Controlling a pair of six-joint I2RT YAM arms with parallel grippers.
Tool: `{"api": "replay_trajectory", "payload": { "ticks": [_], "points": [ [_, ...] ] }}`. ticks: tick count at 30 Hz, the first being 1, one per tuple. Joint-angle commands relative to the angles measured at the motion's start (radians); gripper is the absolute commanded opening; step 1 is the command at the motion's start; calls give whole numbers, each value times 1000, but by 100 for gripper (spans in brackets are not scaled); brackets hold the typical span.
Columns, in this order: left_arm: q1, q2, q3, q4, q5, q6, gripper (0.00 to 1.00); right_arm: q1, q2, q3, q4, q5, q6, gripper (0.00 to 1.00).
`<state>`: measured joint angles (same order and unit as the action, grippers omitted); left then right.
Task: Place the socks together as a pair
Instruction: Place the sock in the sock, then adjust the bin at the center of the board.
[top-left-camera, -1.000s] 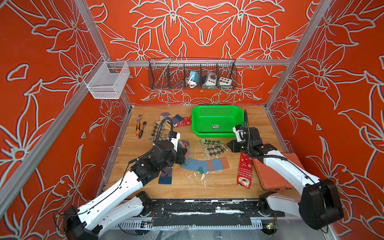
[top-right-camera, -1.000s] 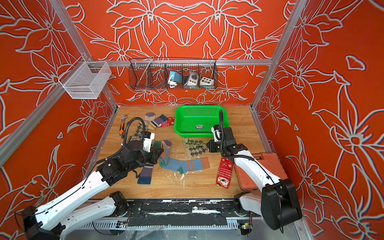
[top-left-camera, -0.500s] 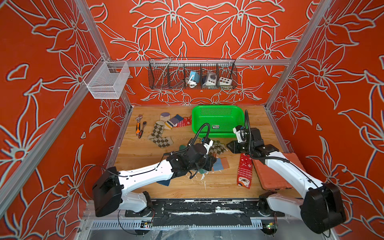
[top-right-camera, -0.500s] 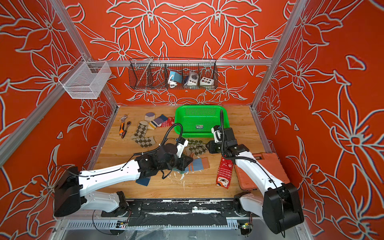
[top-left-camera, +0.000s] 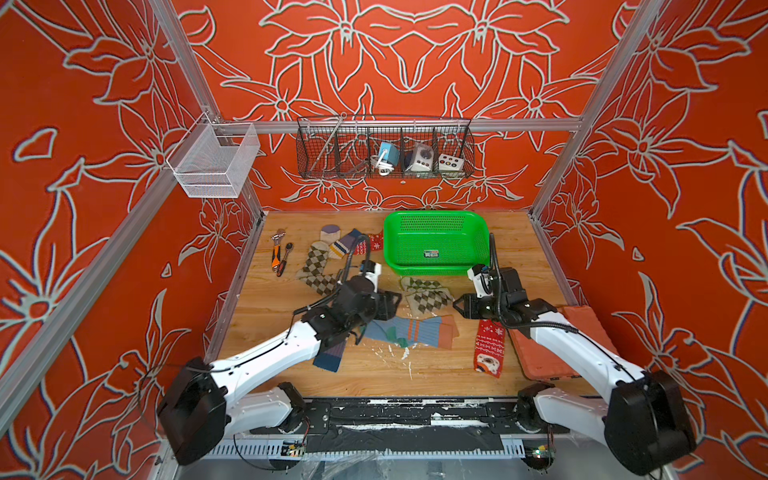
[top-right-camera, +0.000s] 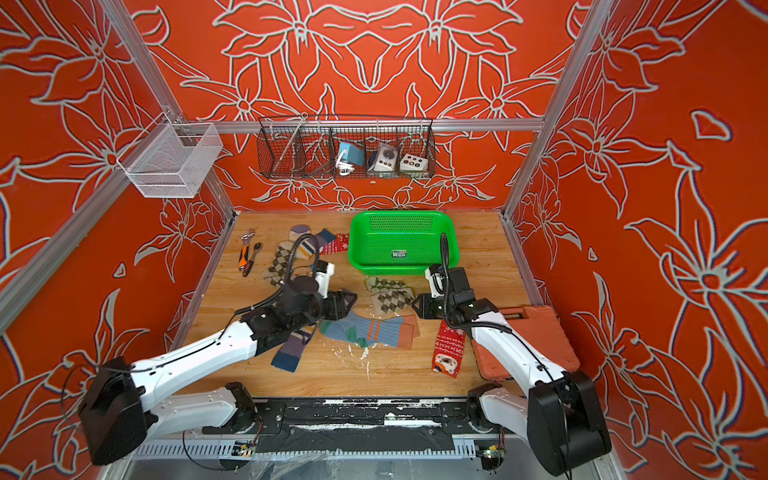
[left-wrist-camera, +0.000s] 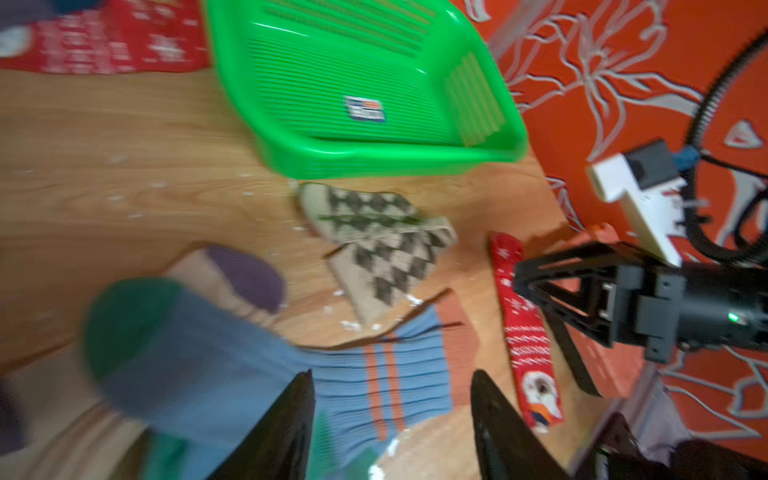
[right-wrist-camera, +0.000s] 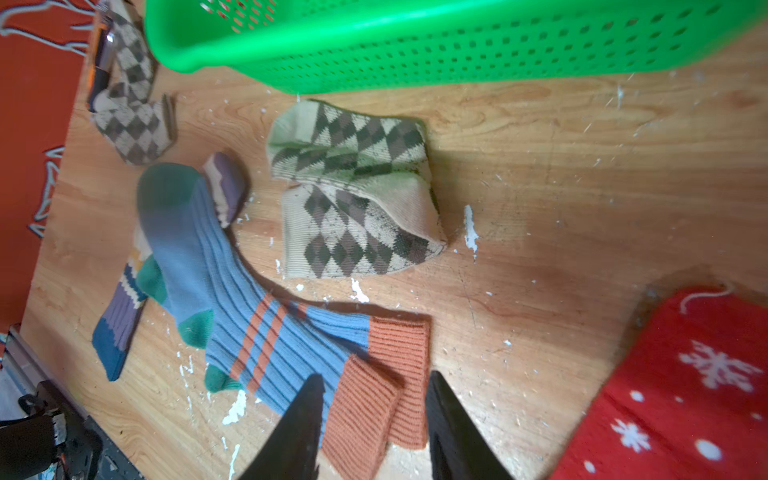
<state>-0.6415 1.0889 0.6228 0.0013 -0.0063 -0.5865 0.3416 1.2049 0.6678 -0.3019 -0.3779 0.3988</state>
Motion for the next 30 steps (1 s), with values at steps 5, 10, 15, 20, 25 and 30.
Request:
{"api": "replay_trajectory", "payload": {
  "ticks": [5, 10, 15, 20, 25, 30],
  "points": [
    [126, -93, -253, 98, 82, -55, 55, 4, 173, 150, 41, 59, -6, 43],
    [144, -159, -320, 92, 96, -63, 53, 2, 296, 269, 44, 71, -11, 43],
    [178, -181, -340, 91, 127, -64, 47, -9, 398, 354, 47, 88, -20, 41],
    [253, -138, -369, 148, 228, -63, 42, -10, 472, 425, 49, 76, -24, 41],
    [285, -129, -382, 169, 269, -64, 39, -12, 543, 506, 32, 83, -43, 40],
    [289, -128, -383, 167, 265, -67, 36, -12, 610, 582, 22, 84, -56, 39]
  ]
}}
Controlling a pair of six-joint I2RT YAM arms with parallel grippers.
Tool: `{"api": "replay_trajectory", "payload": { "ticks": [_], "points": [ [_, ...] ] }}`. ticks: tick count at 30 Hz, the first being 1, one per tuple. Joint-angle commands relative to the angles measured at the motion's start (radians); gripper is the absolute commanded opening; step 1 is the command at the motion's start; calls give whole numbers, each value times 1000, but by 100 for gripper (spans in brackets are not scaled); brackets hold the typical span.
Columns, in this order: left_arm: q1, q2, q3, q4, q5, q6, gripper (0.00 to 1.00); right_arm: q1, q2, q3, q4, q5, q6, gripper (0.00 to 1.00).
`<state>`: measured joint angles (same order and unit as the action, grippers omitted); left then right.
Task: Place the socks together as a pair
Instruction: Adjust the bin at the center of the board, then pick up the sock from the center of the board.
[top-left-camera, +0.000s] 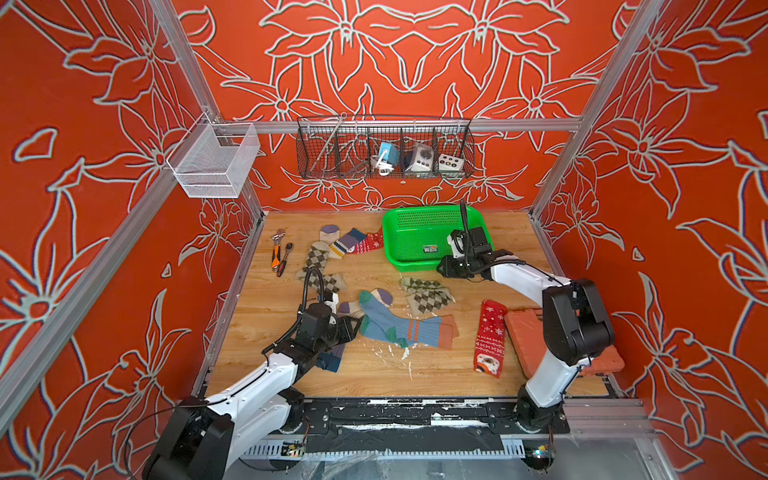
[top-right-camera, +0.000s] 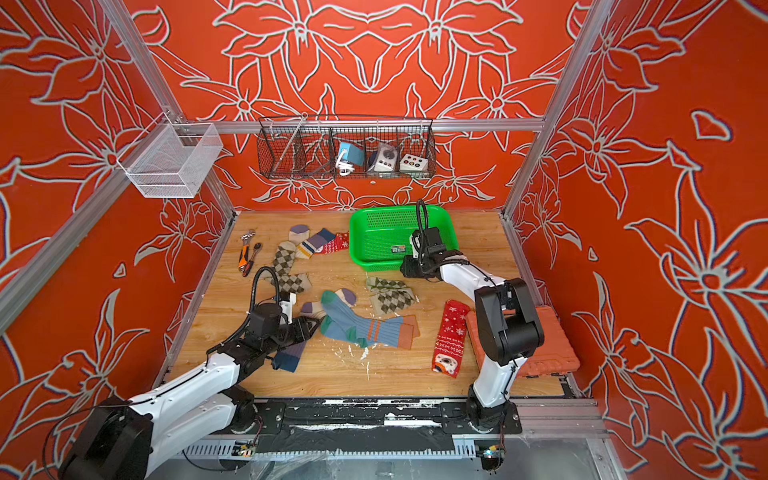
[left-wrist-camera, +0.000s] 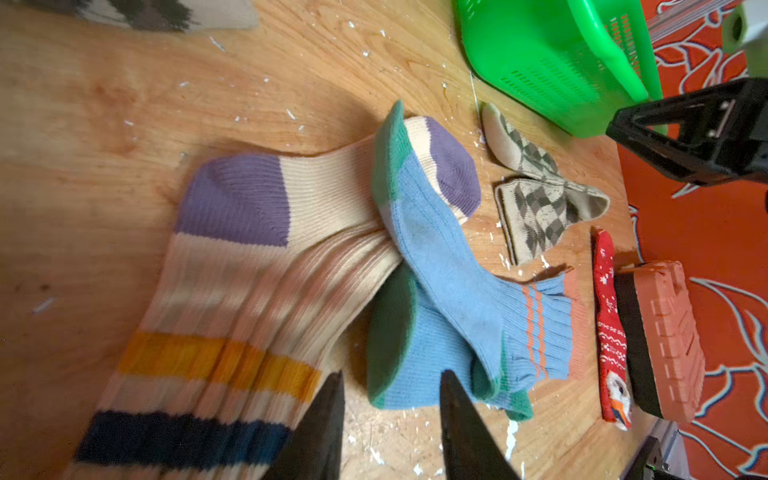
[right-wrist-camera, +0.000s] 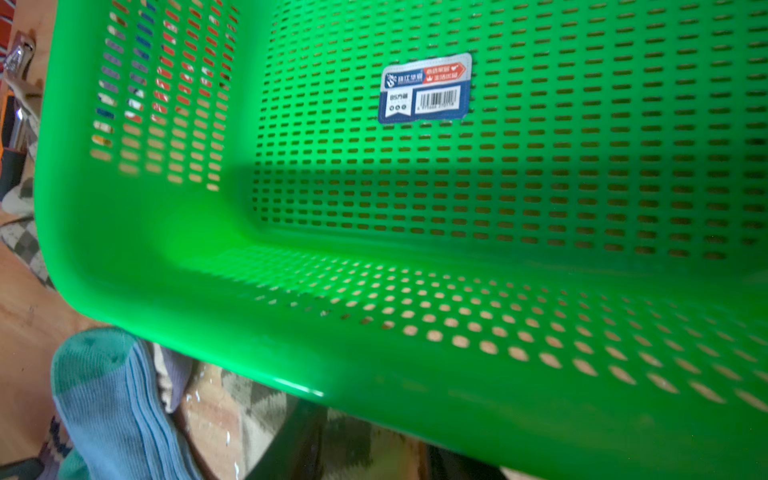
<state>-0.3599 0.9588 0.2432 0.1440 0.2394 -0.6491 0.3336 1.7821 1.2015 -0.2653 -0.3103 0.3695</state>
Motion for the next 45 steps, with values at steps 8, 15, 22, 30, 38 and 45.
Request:
{"api": "replay_trajectory", "payload": {
  "ticks": [8, 15, 22, 30, 38, 45],
  "points": [
    [13, -49, 14, -49, -39, 2, 35, -4, -24, 17, -36, -15, -33, 39],
    [52, 87, 19, 10, 11, 17, 35, -4, -243, -248, -38, 40, -37, 47],
    [62, 143, 41, -3, -22, 54, 38, 3, -246, -289, -8, 36, -39, 53],
    [62, 138, 32, -35, -94, 80, 49, 53, -188, -303, 31, 79, -19, 42],
    [79, 127, 39, -13, -127, 79, 51, 45, -309, -342, 0, 162, -10, 0],
    [191, 151, 11, 165, -62, 32, 49, -133, -558, -386, -83, 227, -10, 0]
  ]
}}
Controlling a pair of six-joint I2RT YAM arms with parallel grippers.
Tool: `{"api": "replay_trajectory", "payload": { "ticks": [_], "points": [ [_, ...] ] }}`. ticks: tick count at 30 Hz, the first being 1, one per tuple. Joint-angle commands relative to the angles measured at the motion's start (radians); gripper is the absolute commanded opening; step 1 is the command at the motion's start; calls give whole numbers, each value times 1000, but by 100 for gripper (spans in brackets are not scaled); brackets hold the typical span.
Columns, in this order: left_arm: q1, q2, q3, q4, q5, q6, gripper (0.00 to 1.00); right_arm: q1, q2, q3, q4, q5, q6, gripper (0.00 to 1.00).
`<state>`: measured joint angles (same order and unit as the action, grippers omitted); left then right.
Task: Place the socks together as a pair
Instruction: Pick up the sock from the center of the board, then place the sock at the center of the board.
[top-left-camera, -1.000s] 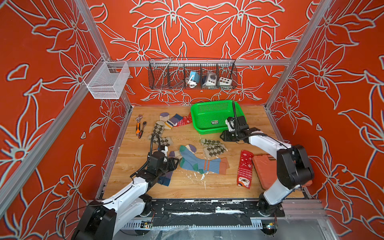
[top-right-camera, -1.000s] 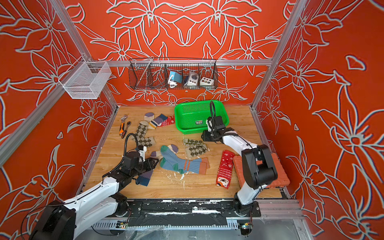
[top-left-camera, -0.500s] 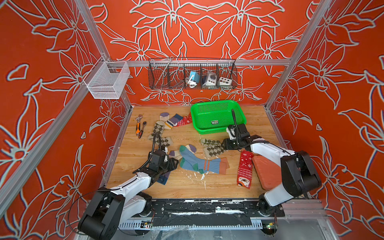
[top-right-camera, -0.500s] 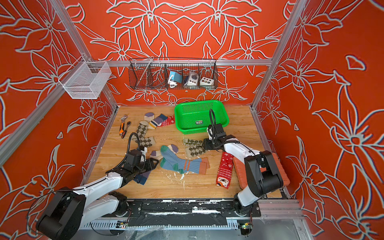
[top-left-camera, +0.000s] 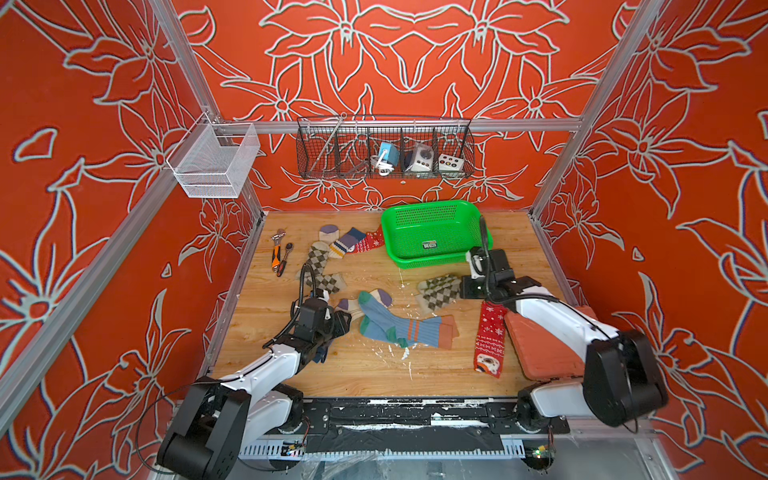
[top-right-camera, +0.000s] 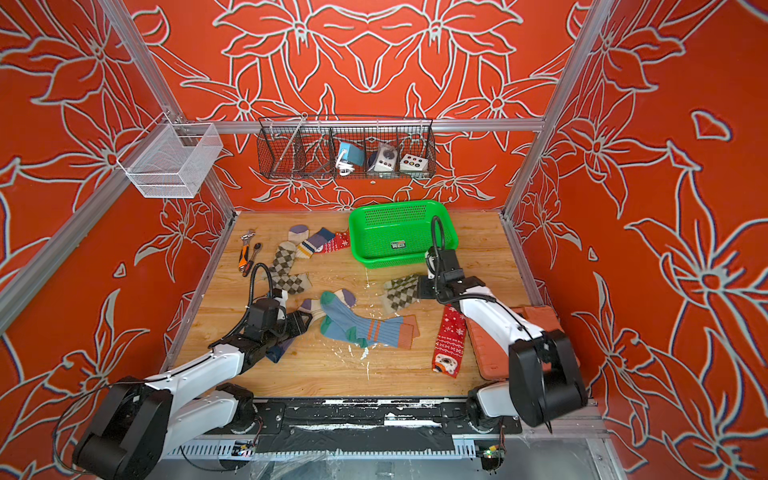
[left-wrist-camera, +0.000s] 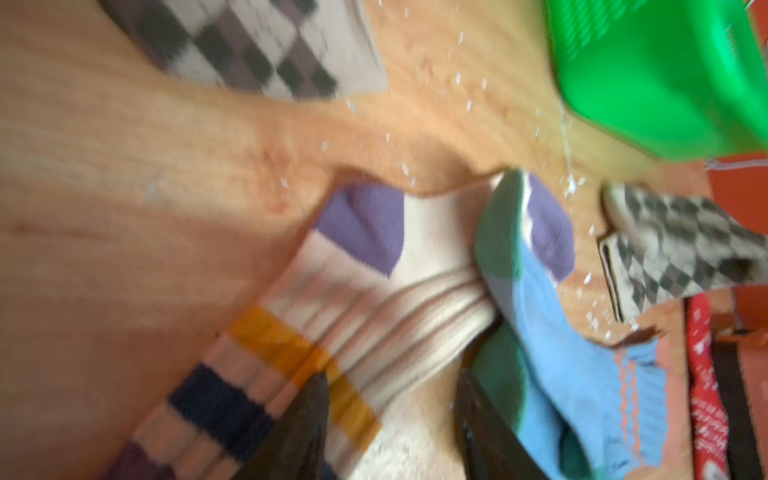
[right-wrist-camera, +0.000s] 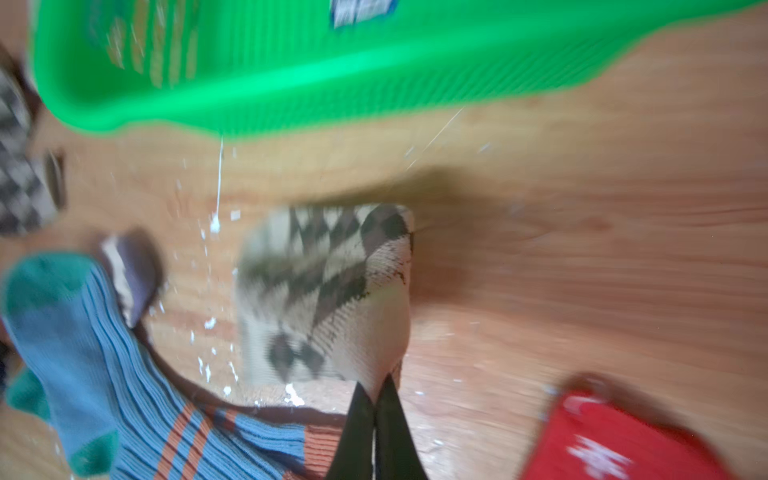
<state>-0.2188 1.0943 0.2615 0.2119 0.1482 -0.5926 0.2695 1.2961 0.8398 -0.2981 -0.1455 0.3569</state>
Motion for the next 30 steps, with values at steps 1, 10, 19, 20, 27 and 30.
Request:
{"api": "replay_trajectory", "payload": {
  "ticks": [1, 10, 19, 20, 27, 30],
  "points": [
    [68, 32, -6, 110, 48, -27, 49, -99, -92, -25, -61, 62, 0, 0],
    [199, 124, -17, 158, 183, -11, 49, -247, -123, -52, -56, -34, 17, 32],
    [193, 207, 57, 113, 153, 46, 55, -249, -193, -96, -22, -158, 30, 48],
    [187, 232, 72, 110, 139, 49, 55, -248, -192, -97, -16, -173, 32, 48],
    [137, 371, 158, 73, 38, 78, 49, -248, -188, -111, 13, -225, 42, 46],
    [117, 400, 183, 62, 4, 84, 52, -248, -190, -116, 26, -240, 45, 45]
  ]
}}
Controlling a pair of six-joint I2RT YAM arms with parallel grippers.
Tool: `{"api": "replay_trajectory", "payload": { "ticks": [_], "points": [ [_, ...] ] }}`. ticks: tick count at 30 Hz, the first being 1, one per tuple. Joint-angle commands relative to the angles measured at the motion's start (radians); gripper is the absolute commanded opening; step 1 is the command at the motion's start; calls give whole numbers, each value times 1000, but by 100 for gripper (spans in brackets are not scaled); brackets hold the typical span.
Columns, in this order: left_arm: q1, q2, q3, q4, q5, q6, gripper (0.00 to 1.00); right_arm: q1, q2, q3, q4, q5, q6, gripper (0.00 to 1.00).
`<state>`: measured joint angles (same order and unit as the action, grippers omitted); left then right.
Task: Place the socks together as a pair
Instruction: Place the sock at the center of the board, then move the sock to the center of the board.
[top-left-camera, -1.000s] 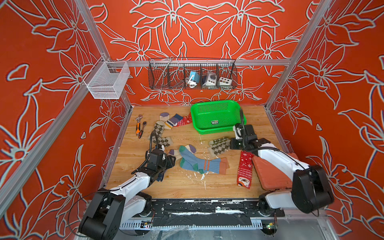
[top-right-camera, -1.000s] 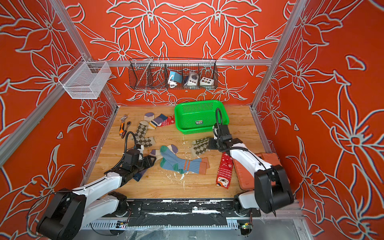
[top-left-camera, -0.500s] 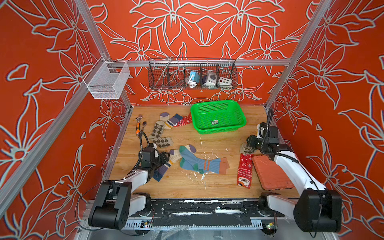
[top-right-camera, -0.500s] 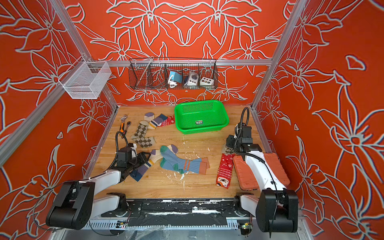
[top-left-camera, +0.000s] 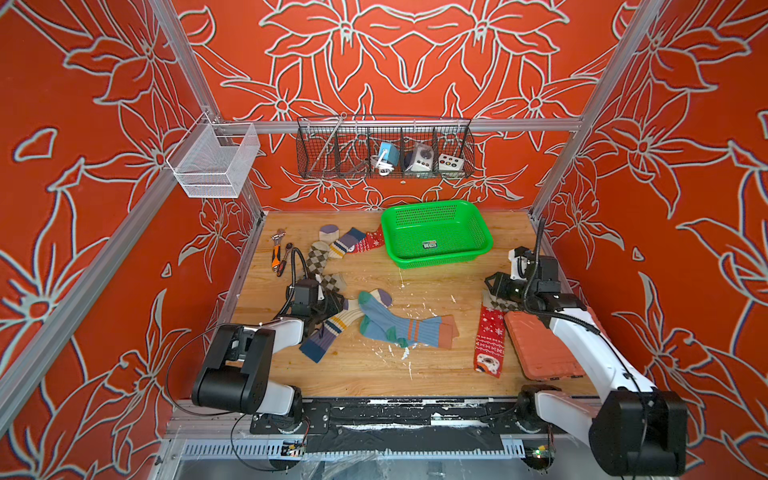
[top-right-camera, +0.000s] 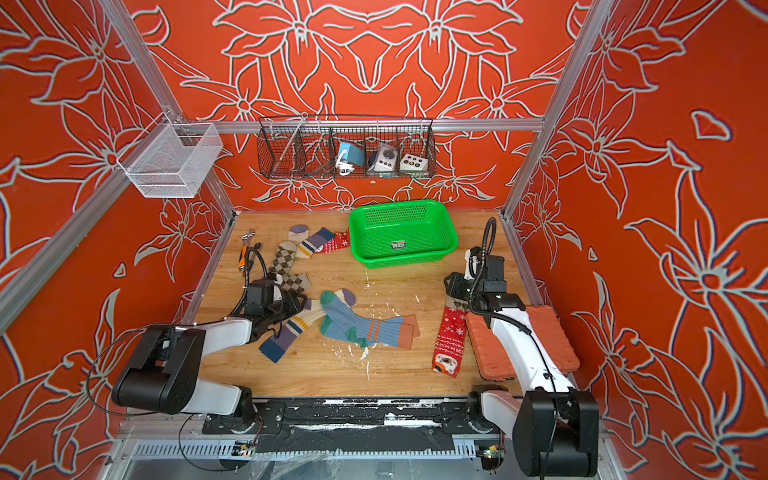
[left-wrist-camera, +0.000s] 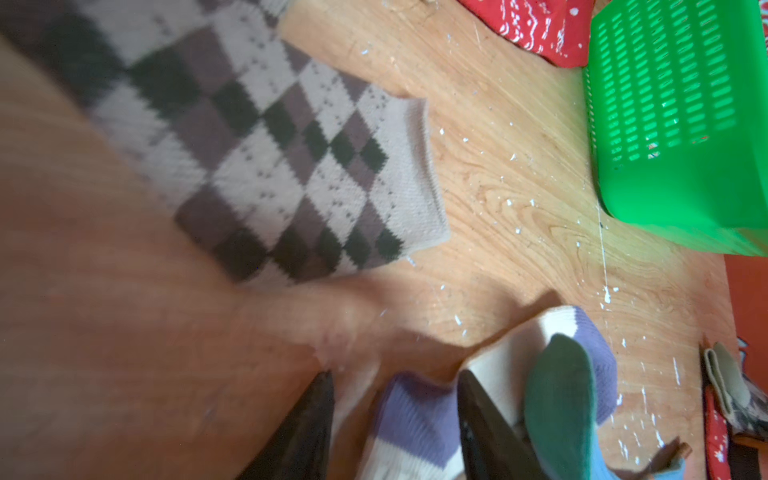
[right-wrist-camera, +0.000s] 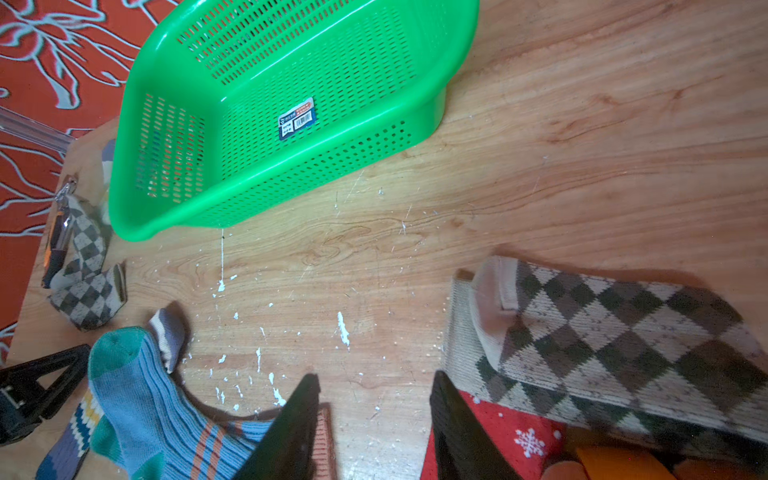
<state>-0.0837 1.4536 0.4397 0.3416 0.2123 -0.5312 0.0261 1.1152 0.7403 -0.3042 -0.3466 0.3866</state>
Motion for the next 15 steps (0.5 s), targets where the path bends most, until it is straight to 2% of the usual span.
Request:
{"api": "replay_trajectory", "payload": {
  "ticks": [1, 4, 6, 14, 15],
  "points": [
    [-27, 48, 17, -73, -76, 28, 53, -5, -8, -15, 36, -43, 17, 45],
    [-51, 94, 71, -104, -119, 44, 54, -5, -3, -23, 53, -61, 21, 45],
    [-62, 132, 106, -121, -125, 50, 49, -5, 2, -28, 61, -73, 24, 45],
    [-92, 145, 131, -175, -152, 64, 1, -3, 0, -11, 65, -93, 28, 44],
    [-91, 134, 125, -181, -157, 64, 0, -3, 0, -9, 65, -96, 29, 44]
  ]
}}
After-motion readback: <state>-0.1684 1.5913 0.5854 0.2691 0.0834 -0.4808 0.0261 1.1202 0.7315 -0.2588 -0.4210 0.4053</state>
